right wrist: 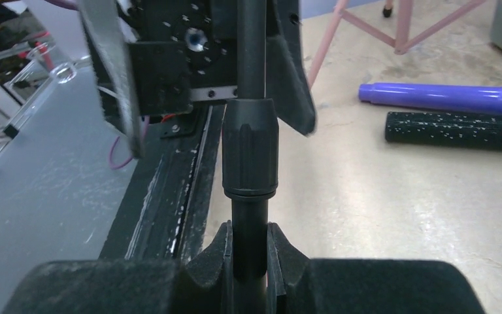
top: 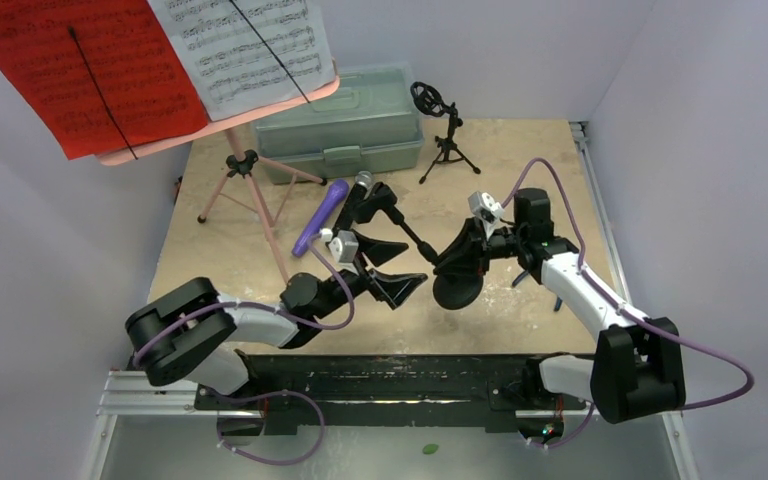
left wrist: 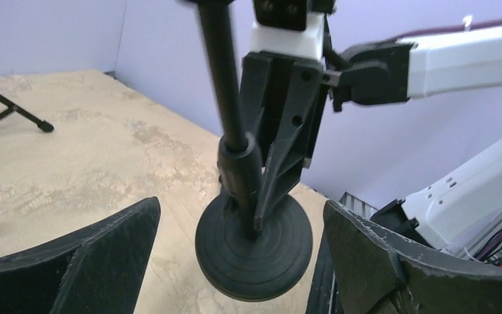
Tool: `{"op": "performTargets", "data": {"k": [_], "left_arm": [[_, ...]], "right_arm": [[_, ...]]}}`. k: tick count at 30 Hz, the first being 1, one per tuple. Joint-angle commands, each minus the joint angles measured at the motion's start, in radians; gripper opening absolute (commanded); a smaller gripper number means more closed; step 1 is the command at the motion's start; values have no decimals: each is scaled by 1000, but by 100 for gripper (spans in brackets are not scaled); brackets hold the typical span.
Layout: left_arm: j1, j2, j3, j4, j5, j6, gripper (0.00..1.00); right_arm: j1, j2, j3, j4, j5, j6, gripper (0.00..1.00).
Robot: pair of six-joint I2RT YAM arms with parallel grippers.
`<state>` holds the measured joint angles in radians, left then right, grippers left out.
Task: Pack up the instrument practice props
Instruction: Unscrew the knob on the microphone stand.
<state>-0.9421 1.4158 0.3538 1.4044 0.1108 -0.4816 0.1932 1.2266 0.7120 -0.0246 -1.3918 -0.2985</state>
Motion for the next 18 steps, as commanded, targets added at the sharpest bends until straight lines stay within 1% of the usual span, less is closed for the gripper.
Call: {"op": "performTargets", "data": {"k": [1,3,5,8,14,16,17,18], "left_arm": [[13,127,43,369,37,-20,91],[15,173,88,376,65,-39,82],[16,207,121,375,69,-60,77],[16,222,137,376,54,-71,74],[16,185,136,375,59,-50,74],[16,170,129,375,50,-44,71],[16,166,127,375,42,-45,67],[16,163,127,375,40,-45,66]], "right_arm": [[6,23,113,-284,-127,-329,0],[7,43,144,-409,-136,-439,0],[7,56,159,-469,-131,-477,0],[7,63,163,-471,-112,-477,0],[7,87,174,-474,-101,-470,0],[7,91,175,-475,-104,-470,0],[8,91,175,-475,-105,-470,0],[8,91,175,-475,-107,-470,0]]}}
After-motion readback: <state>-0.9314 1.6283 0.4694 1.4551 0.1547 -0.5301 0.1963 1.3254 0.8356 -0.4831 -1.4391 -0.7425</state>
